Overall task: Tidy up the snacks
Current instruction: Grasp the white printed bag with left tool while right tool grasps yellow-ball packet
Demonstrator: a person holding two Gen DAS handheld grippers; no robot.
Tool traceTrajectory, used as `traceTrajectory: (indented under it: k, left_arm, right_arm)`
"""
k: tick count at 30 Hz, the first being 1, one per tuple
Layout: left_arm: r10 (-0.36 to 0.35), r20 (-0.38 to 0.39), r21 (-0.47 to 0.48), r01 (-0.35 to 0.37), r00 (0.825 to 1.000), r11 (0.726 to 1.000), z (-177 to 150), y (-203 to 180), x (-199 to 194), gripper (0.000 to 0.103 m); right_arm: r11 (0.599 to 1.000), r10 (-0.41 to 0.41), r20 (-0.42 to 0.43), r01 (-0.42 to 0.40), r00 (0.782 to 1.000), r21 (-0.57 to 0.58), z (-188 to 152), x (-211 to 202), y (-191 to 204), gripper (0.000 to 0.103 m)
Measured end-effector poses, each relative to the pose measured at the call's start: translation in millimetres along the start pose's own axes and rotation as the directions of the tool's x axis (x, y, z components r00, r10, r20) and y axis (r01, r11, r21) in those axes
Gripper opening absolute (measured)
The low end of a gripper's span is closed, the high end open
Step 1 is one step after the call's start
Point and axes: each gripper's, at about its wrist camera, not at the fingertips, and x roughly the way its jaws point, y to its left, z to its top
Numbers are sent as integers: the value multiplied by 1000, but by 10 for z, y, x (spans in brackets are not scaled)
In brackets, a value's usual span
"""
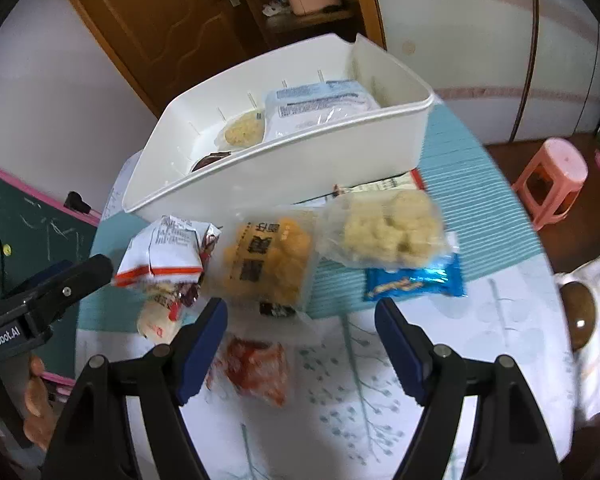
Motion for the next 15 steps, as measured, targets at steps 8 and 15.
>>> traceTrajectory:
  k: [8, 15]
  left_arm:
    - [-40, -109, -63, 33, 993, 997, 153, -4, 531, 101]
    - [-107, -207, -156, 75, 972, 985, 148, 137, 921, 92]
  right_arm:
    - [993, 70, -46, -66, 996, 97, 198, 349, -71, 77]
    - [996, 61, -77, -56, 995, 76, 195, 541, 1, 77]
